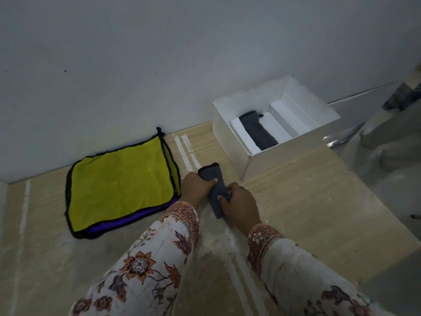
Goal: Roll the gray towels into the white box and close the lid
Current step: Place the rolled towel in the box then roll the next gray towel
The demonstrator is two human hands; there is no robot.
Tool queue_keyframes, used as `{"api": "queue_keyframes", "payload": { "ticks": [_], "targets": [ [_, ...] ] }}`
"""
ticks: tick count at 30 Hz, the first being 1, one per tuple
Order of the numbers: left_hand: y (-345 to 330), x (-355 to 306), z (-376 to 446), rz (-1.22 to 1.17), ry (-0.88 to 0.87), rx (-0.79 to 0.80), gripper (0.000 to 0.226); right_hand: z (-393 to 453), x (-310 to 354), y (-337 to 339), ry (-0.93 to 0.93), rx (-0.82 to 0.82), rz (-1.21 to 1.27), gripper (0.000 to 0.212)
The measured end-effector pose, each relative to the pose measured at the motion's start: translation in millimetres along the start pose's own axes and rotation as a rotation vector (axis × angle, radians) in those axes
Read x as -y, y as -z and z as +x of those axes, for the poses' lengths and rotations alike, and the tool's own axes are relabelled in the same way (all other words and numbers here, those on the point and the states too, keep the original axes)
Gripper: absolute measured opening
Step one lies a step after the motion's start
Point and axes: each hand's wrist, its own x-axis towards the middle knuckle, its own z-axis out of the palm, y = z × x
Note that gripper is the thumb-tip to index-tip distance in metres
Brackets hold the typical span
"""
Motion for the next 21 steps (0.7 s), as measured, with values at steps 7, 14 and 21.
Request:
{"api": "queue_keyframes", "payload": {
  "ticks": [7, 14, 21],
  "targets": [
    [10.3, 2.9, -6.6, -0.458, 0.174, 0.136, 0.038, 5.7, 0.4, -0.9, -0.023, 0.174, 0.176, 0.049],
    [42.2, 8.3, -26.6, -0.931, 0.204, 0.045, 0.018, 15.0, 33.6, 7.7, 0.108, 0.279, 0.273, 0.022],
    [90.2, -12.1, -33.2, -1.107, 0.134, -0.052, 0.037, 27.3, 76.8, 51.6, 0.182, 0.363, 0.406, 0.015]
  ]
}}
